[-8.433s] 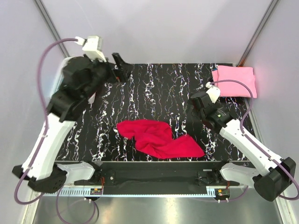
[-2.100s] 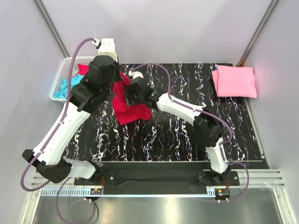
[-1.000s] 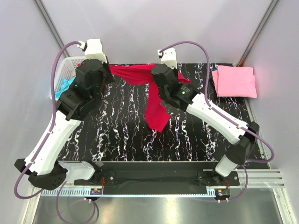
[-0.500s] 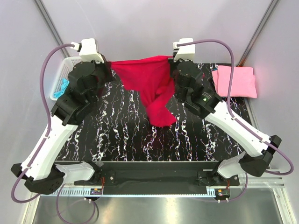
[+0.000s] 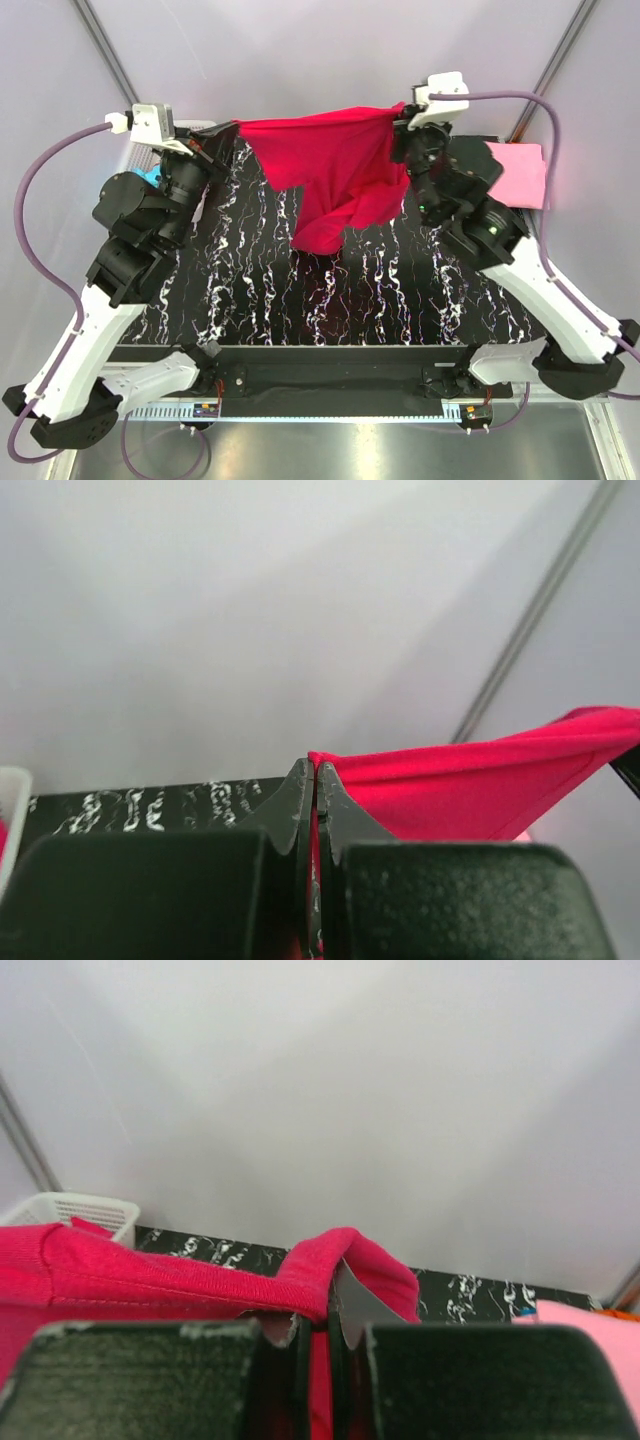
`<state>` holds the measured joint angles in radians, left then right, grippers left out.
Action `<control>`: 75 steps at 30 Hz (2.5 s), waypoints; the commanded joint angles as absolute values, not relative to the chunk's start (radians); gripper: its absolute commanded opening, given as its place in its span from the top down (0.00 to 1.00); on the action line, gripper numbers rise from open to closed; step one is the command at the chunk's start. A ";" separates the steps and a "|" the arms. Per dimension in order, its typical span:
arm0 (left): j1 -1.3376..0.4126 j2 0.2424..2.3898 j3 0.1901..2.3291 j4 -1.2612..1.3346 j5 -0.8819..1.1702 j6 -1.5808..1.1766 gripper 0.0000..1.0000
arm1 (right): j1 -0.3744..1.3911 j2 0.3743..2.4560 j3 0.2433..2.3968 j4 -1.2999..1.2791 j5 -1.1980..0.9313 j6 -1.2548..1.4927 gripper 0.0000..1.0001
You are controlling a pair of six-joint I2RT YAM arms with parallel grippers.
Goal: Fold and stack the t-shirts
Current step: Flatten the tshirt out
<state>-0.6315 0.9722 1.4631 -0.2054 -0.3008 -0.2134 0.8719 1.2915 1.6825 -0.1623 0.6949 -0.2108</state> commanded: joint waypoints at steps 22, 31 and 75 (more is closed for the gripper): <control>-0.618 1.005 1.457 -0.141 -0.571 -0.212 1.00 | 0.832 1.334 1.644 -0.125 0.648 -0.244 1.00; -0.618 1.178 1.539 -0.604 -0.702 -0.432 1.00 | 0.607 1.534 1.565 -0.325 0.344 0.227 1.00; -0.380 1.559 1.341 -0.629 -0.500 -0.698 1.00 | 1.107 1.578 1.114 -0.468 0.267 0.610 0.61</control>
